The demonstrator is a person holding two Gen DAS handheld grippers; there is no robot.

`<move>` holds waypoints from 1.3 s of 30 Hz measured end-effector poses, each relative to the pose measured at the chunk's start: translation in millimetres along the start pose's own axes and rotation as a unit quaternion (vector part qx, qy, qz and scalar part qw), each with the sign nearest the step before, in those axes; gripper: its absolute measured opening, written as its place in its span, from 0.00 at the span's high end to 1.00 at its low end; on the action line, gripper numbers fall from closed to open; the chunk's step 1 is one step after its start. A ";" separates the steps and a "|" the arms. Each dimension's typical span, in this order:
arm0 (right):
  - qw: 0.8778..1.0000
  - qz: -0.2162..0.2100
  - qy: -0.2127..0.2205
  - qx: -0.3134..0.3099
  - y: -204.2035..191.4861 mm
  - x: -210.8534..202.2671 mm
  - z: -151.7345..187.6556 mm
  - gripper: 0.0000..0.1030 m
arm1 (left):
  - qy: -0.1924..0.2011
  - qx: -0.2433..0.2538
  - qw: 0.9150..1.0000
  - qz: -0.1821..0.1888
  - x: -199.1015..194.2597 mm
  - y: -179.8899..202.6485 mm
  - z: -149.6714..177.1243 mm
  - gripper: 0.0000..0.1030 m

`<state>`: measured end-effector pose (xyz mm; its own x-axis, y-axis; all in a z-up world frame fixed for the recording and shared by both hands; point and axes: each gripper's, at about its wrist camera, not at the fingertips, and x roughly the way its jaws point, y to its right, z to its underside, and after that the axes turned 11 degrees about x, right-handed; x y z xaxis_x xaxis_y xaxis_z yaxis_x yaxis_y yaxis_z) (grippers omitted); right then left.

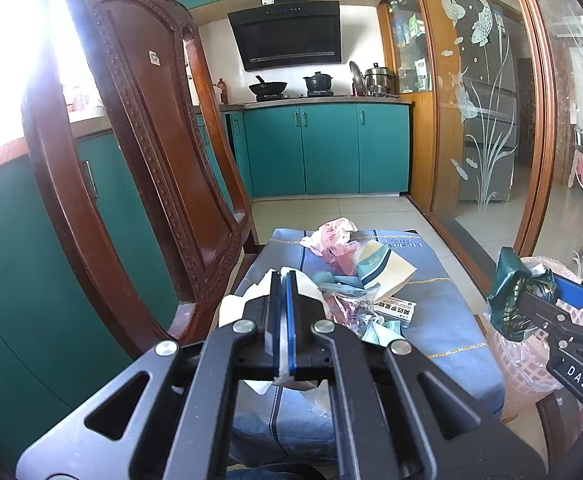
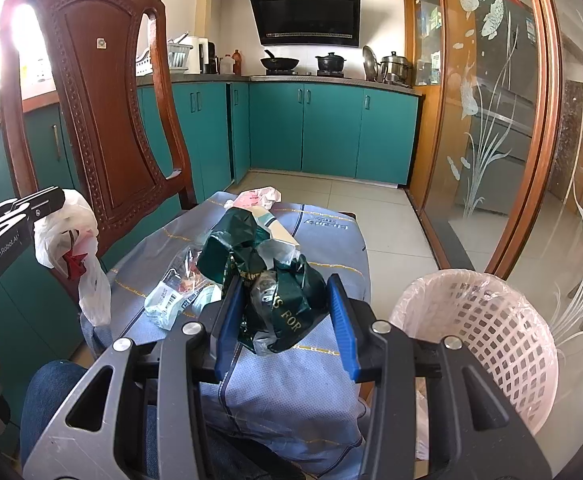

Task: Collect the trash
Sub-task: 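Carry the green wrapper and white bag in both tools over the basket, then open both tools to drop the wrapper and bag into the basket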

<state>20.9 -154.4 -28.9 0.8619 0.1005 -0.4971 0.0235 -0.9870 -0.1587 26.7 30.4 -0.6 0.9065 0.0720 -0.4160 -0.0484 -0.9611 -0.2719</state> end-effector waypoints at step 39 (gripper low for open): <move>0.970 0.177 -0.016 0.166 209.0 -30.9 27.9 0.44 | 0.002 0.029 0.963 0.266 73.8 196.4 -63.5 0.28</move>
<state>-14.9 -360.3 -70.5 0.7695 -0.2288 -0.5963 -0.4401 -0.8665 -0.2356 110.8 -170.0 -29.6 0.7483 -0.4283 -0.5065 -0.5303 -0.8450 -0.0688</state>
